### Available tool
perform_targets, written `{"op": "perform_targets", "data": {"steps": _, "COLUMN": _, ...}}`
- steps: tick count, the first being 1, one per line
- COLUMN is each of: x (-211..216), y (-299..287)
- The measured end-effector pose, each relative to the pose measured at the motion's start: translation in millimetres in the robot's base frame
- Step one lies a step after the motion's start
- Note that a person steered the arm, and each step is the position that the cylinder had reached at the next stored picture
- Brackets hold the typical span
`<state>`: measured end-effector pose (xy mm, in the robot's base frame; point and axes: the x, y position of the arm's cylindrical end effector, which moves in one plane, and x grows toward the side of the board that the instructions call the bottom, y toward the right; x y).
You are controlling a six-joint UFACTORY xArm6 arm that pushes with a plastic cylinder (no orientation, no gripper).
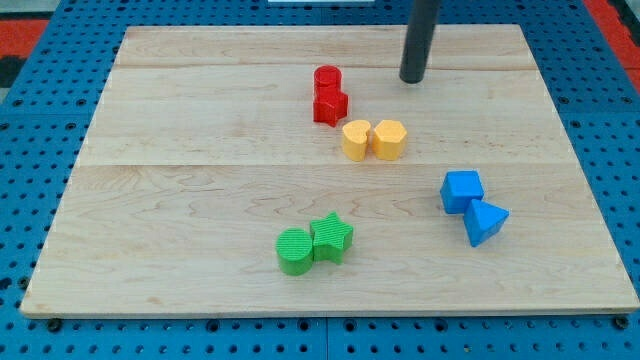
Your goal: Move the red circle towards the top left of the board
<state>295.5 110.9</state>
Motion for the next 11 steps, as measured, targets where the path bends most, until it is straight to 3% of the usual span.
{"op": "perform_targets", "data": {"steps": 4, "x": 3.2, "y": 17.3}}
{"op": "perform_targets", "data": {"steps": 5, "x": 27.4, "y": 16.4}}
{"op": "perform_targets", "data": {"steps": 6, "x": 28.2, "y": -33.4}}
{"op": "perform_targets", "data": {"steps": 8, "x": 7.3, "y": -224.8}}
{"op": "perform_targets", "data": {"steps": 10, "x": -32.3, "y": -225.9}}
{"op": "perform_targets", "data": {"steps": 11, "x": -54.3, "y": -189.1}}
